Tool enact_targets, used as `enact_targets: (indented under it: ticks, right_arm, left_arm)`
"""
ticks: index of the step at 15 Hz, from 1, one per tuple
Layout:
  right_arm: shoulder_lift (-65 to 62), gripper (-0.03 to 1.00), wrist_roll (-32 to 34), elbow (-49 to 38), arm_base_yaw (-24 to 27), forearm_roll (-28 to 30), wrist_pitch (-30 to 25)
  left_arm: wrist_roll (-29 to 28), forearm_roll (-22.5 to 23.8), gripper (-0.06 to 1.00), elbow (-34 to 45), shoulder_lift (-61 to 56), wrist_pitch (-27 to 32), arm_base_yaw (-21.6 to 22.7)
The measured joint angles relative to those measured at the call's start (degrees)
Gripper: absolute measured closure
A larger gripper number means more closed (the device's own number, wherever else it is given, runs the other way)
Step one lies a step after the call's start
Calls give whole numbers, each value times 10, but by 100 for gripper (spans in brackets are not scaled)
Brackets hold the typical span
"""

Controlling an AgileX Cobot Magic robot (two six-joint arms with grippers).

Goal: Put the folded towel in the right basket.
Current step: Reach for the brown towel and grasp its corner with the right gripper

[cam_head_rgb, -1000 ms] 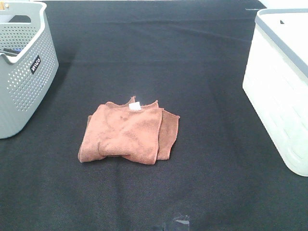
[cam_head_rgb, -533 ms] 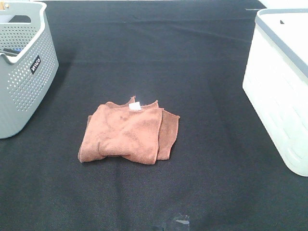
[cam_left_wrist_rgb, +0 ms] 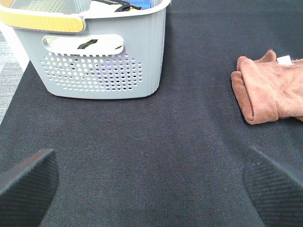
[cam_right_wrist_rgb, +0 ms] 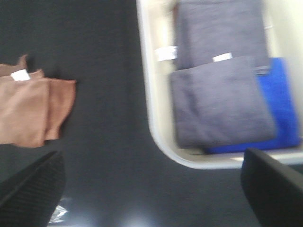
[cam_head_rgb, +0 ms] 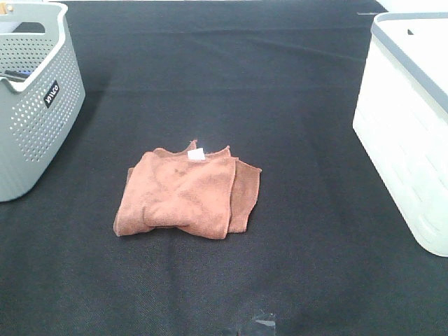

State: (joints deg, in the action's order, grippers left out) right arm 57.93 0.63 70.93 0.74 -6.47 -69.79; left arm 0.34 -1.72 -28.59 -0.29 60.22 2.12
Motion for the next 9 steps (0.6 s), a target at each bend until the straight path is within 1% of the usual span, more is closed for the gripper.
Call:
enact_targets:
  ticks: [1, 3, 4, 5, 6, 7, 8, 9]
  right_arm:
    - [48, 0, 0, 17, 0, -39, 2]
    - [111, 0, -6, 29, 0, -93, 25]
    - [111, 0, -6, 29, 0, -93, 25]
    - [137, 0, -18, 30, 0, -125, 40]
    - [179, 0, -41, 30, 0, -171, 63]
    - [202, 0, -52, 30, -7, -192, 77]
    - [224, 0, -58, 30, -26, -194, 95]
    - [248, 0, -58, 30, -58, -196, 118]
  left_arm:
    - [0, 0, -4, 0, 0, 0, 0]
    - [0, 0, -4, 0, 0, 0, 0]
    - [0, 0, -4, 0, 0, 0, 0]
    - [0, 0, -4, 0, 0, 0, 0]
    - [0, 0, -4, 0, 0, 0, 0]
    - [0, 0, -4, 0, 0, 0, 0]
    - [0, 0, -4, 0, 0, 0, 0]
    - [0, 0, -4, 0, 0, 0, 0]
